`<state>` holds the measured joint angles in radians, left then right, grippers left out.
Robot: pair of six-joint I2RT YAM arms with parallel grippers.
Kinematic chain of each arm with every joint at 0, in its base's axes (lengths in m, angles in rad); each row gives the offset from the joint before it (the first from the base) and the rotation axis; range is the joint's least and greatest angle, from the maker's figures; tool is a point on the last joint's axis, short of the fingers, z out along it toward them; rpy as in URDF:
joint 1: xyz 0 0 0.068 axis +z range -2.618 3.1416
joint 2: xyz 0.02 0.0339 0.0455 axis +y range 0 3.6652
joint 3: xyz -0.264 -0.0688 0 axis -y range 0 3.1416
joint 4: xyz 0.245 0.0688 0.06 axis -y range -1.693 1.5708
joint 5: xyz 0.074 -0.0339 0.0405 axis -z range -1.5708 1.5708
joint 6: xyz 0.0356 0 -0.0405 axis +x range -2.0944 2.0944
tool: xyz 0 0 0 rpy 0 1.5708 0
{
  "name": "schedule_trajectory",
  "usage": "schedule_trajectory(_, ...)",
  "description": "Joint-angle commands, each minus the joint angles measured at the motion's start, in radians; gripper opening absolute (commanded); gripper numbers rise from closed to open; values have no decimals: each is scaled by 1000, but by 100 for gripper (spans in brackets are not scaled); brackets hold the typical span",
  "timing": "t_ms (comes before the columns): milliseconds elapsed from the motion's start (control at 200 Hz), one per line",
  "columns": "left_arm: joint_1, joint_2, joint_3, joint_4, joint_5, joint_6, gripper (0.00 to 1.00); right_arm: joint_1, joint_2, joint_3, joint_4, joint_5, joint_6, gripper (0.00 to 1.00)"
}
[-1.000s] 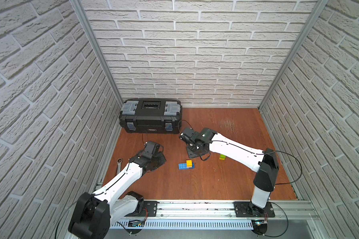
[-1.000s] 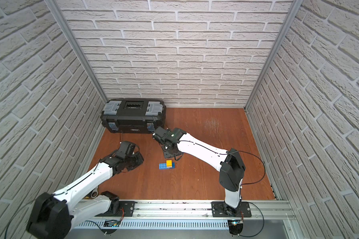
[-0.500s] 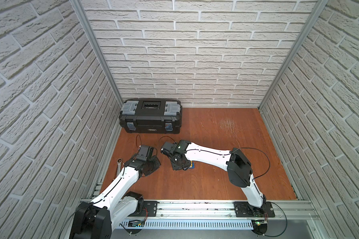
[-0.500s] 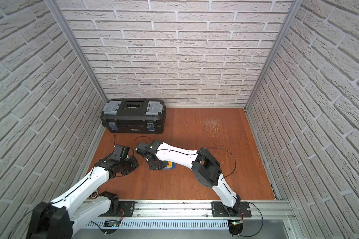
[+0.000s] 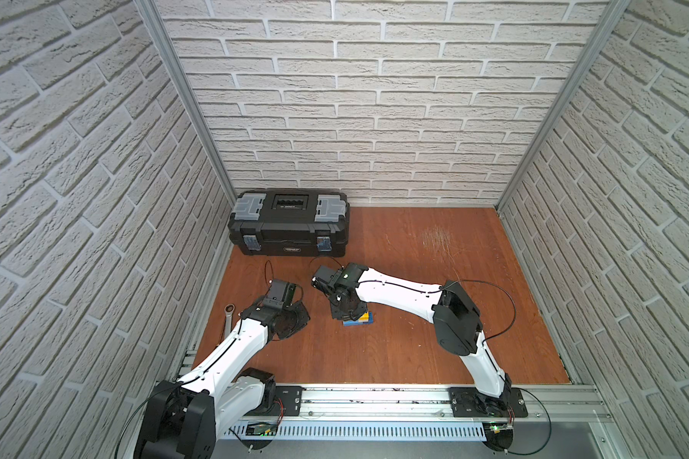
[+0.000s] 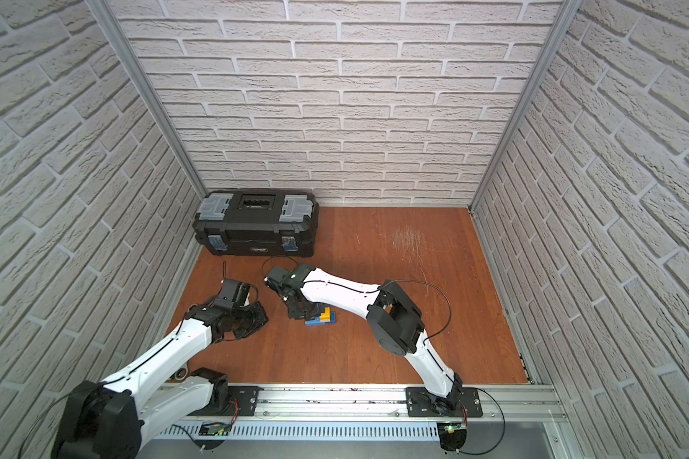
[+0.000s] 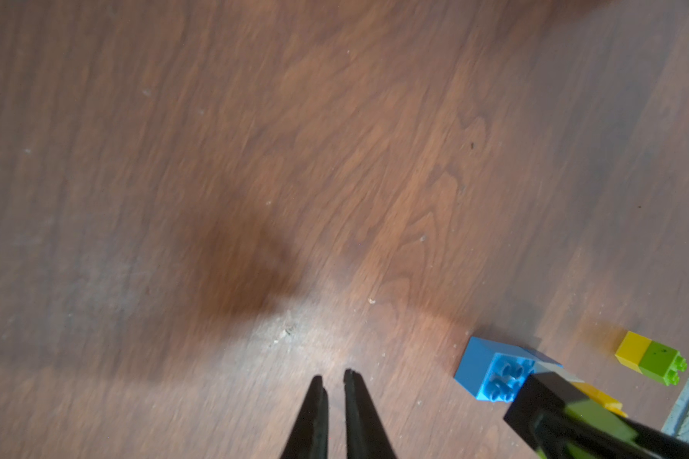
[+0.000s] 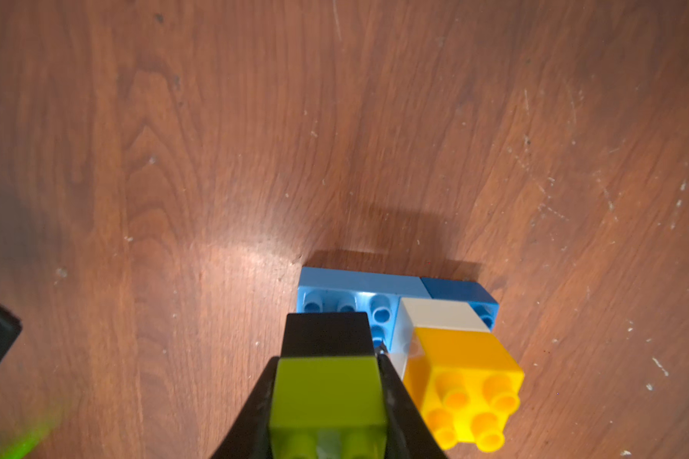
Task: Assemble the number 4 with lego
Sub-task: Assemble the lego brick with the lego brick.
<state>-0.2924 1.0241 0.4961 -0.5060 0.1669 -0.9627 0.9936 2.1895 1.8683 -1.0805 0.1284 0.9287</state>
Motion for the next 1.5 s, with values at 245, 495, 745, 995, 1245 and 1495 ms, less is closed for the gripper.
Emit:
schedule_trajectory(245, 5, 4, -27, 33, 12, 12, 14, -8, 46, 33, -26, -18, 43, 2)
schedule_trajectory(495, 5, 18, -34, 55, 20, 9, 14, -6, 65, 19, -44, -46, 80, 2)
schedule_trajectory(745, 5, 17, -40, 60, 23, 9, 14, -8, 78, -3, -39, -28, 109, 2)
schedule_trajectory(995, 5, 11, -40, 60, 29, 7, 14, -36, 202, 63, -66, -40, 99, 2)
schedule_trajectory(1245, 5, 8, -32, 48, 37, 13, 14, -69, 340, 126, -115, -70, 59, 2)
schedule_trajectory(1495, 1, 10, -7, 38, 60, 39, 14, -69, 351, 80, -75, -72, 36, 2)
